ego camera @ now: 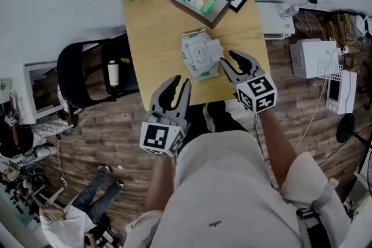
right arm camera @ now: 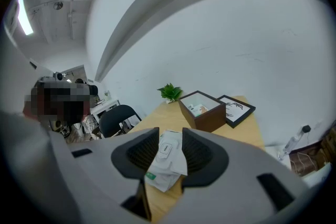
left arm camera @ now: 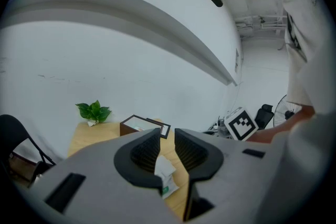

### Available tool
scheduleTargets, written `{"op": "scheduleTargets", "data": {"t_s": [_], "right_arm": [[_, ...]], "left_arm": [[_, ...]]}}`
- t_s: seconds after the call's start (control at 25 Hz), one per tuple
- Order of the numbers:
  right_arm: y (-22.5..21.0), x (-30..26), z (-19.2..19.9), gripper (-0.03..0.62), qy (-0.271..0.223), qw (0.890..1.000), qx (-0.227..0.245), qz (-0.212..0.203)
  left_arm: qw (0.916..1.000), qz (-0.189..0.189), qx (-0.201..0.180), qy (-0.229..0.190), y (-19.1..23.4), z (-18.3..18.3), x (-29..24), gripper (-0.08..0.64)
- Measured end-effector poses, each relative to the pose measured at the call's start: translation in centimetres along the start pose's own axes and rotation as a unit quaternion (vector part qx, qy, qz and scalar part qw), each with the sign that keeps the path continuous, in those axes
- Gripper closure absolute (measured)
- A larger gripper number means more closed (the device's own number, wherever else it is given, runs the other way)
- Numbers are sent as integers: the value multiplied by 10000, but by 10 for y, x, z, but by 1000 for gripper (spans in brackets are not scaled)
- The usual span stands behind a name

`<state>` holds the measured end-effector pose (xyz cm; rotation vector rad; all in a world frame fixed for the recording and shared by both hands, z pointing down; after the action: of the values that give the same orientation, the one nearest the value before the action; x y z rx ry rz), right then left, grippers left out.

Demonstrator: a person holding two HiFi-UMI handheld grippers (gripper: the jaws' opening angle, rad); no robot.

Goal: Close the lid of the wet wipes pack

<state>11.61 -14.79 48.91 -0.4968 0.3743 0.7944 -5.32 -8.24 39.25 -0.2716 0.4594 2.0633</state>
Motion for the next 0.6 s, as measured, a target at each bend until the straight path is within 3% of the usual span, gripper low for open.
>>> {"op": "scheduleTargets", "data": {"t_s": [0.6], "right_arm": [[-31, -53, 62, 463, 554, 9973, -417, 261]], "left_arm": [[9994, 87, 122, 297, 20, 30, -15, 482]]}}
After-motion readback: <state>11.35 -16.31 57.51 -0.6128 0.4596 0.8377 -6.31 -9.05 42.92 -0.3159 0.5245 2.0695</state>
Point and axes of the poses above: the fingertips, and each gripper's own axes: x backward along the fingers, y to its left, z out of its underside, the point moved 5 cm from there along x, backward along the fingers
